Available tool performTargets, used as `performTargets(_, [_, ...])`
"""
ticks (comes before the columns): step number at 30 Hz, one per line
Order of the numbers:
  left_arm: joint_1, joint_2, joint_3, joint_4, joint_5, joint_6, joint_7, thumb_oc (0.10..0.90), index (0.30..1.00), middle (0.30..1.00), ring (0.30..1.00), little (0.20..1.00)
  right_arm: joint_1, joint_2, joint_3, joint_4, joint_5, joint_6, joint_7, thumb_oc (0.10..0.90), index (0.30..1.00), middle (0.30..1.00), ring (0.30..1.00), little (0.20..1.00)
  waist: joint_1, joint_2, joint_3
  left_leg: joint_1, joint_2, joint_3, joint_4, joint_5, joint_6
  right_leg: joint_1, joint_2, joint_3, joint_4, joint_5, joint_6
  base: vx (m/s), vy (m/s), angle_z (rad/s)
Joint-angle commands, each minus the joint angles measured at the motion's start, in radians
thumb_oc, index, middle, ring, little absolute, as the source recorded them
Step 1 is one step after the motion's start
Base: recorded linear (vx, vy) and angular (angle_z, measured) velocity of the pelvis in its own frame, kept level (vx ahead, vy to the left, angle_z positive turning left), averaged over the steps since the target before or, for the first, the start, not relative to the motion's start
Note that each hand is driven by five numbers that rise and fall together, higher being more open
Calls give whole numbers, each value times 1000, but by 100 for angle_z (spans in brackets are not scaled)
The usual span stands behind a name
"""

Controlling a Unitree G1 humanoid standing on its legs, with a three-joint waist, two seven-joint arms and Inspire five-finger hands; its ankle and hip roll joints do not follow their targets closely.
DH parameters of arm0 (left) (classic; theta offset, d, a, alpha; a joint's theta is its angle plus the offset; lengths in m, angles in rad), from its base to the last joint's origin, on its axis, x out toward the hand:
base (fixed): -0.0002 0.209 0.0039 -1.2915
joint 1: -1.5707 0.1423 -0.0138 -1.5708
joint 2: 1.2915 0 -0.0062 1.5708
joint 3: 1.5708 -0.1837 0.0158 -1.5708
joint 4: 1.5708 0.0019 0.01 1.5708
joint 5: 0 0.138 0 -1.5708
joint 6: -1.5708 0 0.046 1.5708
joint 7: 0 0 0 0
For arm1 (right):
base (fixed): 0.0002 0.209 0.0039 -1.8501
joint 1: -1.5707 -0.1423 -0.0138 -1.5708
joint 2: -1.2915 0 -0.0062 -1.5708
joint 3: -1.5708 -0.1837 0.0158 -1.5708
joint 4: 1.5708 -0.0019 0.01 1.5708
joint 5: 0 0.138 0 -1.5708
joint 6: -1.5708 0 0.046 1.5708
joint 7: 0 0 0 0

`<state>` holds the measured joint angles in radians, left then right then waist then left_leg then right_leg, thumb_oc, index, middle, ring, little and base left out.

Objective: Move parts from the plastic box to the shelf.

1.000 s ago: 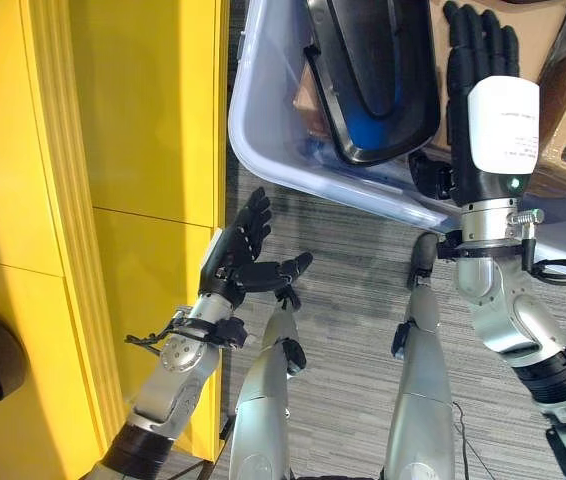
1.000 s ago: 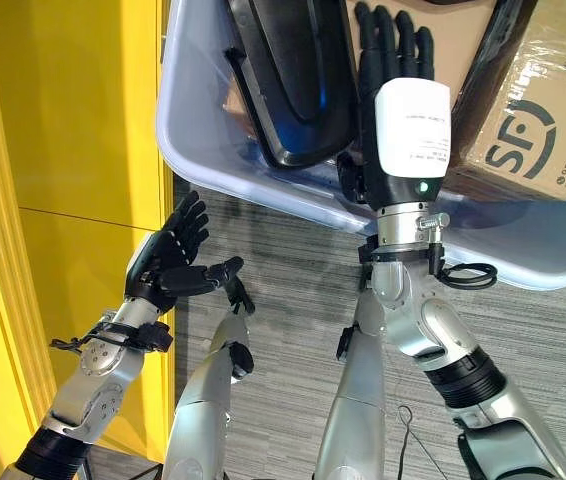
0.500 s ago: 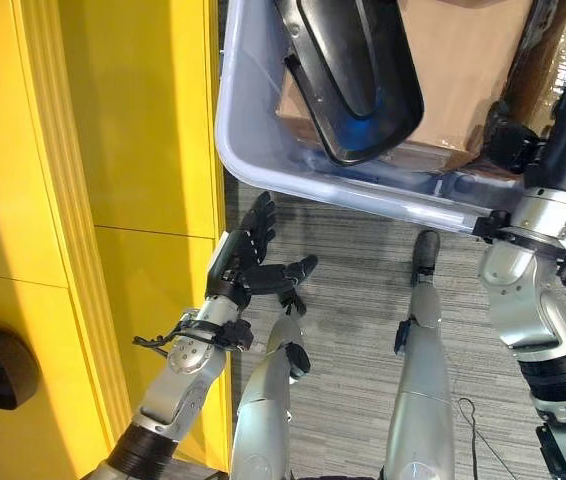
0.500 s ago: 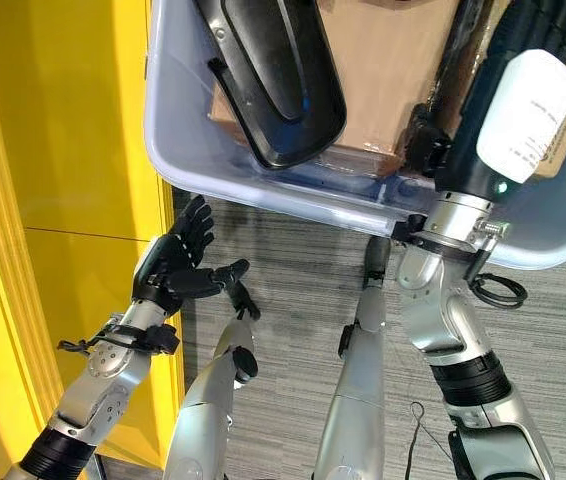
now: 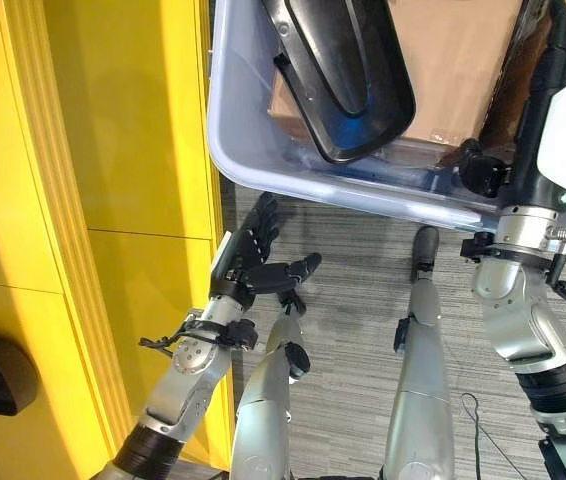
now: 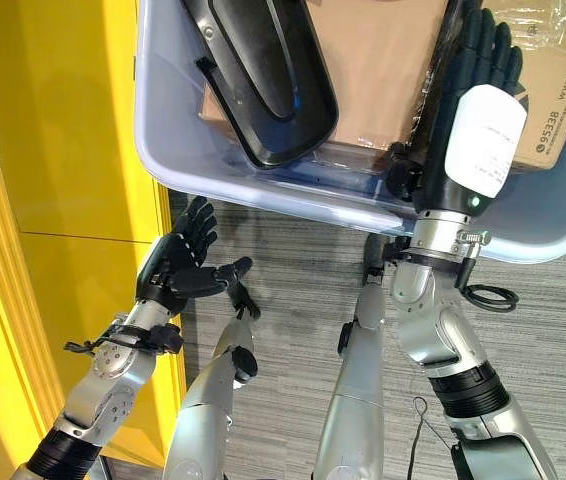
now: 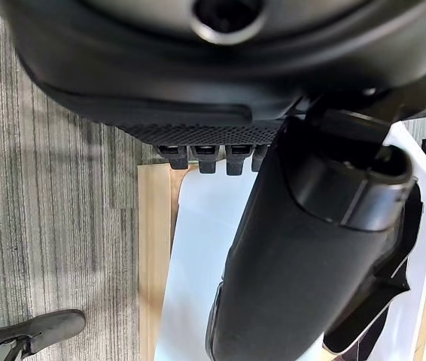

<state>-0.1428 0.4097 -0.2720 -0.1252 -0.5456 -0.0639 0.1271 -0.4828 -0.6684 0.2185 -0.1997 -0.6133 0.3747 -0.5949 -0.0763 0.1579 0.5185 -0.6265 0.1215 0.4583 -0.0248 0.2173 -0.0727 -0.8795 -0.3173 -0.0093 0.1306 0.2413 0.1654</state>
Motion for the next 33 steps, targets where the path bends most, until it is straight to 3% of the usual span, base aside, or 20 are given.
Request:
performTargets(1, [33,26,37,-120,-12,-53,-6,900,1000,1000,1000,1000,-56,-108,-22,-139,-156,-77,46,900,1000,1000,1000,1000,-22,81,1,-50,-47,-67,139,-162,-27,14,127,-75,118,-242,-43,-7,-39,-1])
performTargets(6, [34,41,61,-125,-11,-35,-28,900,1000,1000,1000,1000,-44,-149,-14,-148,-150,-155,44,900,1000,1000,1000,1000,-16,64,1,-57,-46,-78,141,-160,-25,20,132,-86,118,-238,-40,-18,-59,1])
performTargets(11, [25,47,59,-122,-5,-28,-42,900,1000,1000,1000,1000,-132,-162,45,-163,-175,-210,93,900,1000,1000,1000,1000,-1,56,1,-69,-46,-90,155,-165,-28,21,132,-98,120,-239,-40,-13,-35,4])
performTargets(19, [29,55,73,-128,-2,-42,-41,900,1000,1000,1000,1000,-202,-130,148,-215,-177,-210,236,900,1000,1000,1000,1000,16,56,1,-77,-44,-94,167,-169,-25,19,127,-103,124,-240,-41,-1,-4,2])
performTargets(31, [25,61,66,-122,-6,-30,-54,900,1000,1000,1000,1000,-246,-77,239,-181,-193,-234,295,900,1000,1000,1000,1000,44,48,1,-89,-51,-115,165,-165,-19,27,128,-123,130,-243,-43,0,-4,2])
performTargets(33, [25,60,68,-118,-1,-25,-58,900,1000,1000,1000,1000,-257,-59,255,-196,-206,-210,326,900,1000,1000,1000,1000,51,43,1,-91,-52,-119,166,-164,-19,29,127,-129,134,-243,-43,-1,-17,4])
